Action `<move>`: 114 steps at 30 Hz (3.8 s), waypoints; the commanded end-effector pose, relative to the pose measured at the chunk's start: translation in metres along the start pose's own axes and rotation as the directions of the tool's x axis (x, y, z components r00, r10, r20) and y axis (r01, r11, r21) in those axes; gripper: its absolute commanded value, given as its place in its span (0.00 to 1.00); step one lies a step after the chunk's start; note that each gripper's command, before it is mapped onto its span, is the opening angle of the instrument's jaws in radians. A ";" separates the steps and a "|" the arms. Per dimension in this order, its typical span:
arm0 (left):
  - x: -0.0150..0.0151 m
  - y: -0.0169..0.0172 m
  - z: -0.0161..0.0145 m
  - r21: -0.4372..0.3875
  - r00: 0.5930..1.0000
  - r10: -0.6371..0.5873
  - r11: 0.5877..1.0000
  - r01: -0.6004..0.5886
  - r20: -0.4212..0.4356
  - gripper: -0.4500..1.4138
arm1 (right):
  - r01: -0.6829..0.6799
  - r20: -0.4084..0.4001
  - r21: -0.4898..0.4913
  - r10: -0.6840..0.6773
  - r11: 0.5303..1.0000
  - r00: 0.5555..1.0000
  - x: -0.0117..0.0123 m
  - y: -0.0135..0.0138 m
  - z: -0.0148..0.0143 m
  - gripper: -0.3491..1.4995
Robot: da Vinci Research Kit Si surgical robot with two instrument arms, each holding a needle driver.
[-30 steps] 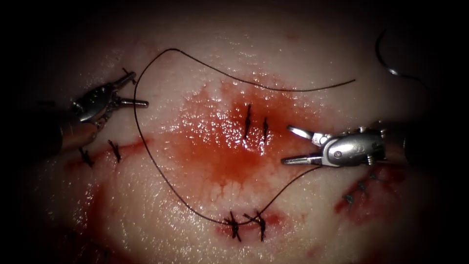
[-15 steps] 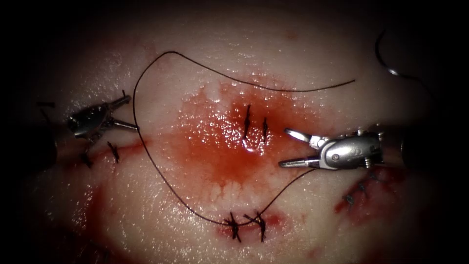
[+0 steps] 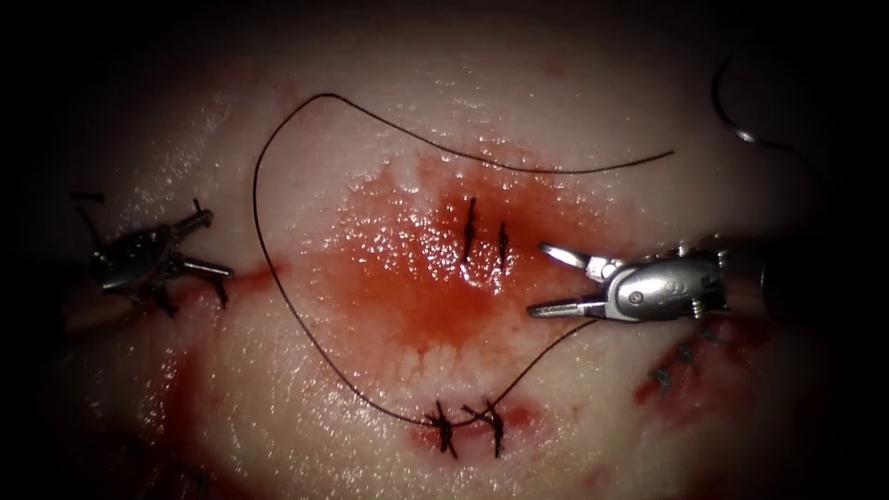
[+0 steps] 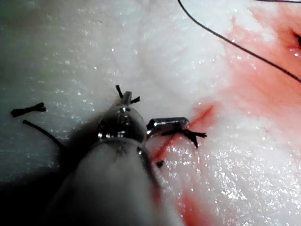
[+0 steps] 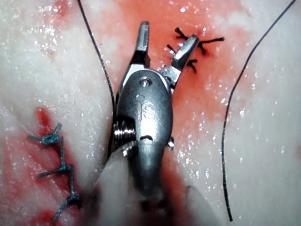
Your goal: Wound Closure
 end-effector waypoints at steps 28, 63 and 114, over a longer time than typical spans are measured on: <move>-0.0051 0.0051 -0.0029 -0.046 0.999 -0.034 0.998 0.032 -0.042 0.83 | -0.006 -0.004 0.005 0.006 1.000 1.000 -0.0001 -0.0008 0.0008 0.95; 0.0048 0.0172 -0.0057 0.072 0.833 0.540 0.841 -0.536 -0.116 0.77 | -0.094 -0.027 0.037 0.095 0.995 0.995 0.0018 0.0004 0.0005 0.95; 0.0159 0.0132 0.0063 -0.309 0.752 0.624 0.687 -0.657 -0.213 0.72 | -0.193 0.152 0.087 0.179 0.977 0.972 0.0057 0.0074 -0.0070 0.81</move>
